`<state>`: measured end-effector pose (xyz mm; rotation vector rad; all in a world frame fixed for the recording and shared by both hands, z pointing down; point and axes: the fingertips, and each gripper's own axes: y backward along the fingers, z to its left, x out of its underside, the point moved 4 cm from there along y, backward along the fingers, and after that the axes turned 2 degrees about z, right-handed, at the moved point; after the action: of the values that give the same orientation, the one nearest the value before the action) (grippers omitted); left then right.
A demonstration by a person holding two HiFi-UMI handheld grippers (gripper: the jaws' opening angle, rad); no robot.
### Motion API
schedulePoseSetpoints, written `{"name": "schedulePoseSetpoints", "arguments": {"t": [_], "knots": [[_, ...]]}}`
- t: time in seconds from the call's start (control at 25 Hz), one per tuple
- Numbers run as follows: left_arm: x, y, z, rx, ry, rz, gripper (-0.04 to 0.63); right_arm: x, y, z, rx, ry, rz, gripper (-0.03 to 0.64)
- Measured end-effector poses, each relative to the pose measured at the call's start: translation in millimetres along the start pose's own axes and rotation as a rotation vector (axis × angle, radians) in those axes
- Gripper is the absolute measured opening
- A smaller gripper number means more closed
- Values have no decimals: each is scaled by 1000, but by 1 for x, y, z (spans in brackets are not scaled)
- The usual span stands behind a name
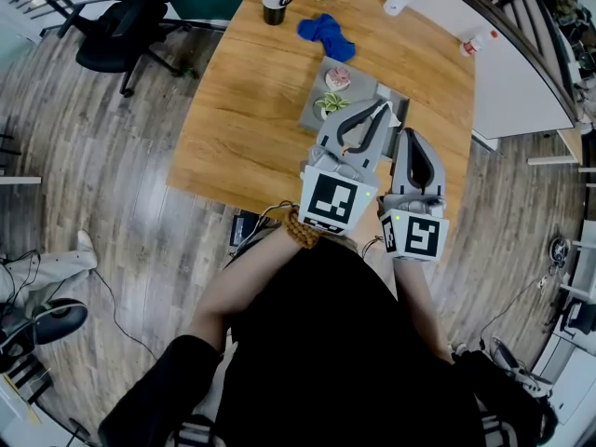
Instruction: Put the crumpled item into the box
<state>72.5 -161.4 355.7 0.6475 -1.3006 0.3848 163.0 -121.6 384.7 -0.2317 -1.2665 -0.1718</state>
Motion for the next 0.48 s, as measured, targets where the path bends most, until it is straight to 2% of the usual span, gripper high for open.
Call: {"name": "schedulePoseSetpoints", "arguments": {"t": [0.48], "knots": [[1,3,-5,1,-32,3,38,8,4,-2,-19,-13,6,6]]}}
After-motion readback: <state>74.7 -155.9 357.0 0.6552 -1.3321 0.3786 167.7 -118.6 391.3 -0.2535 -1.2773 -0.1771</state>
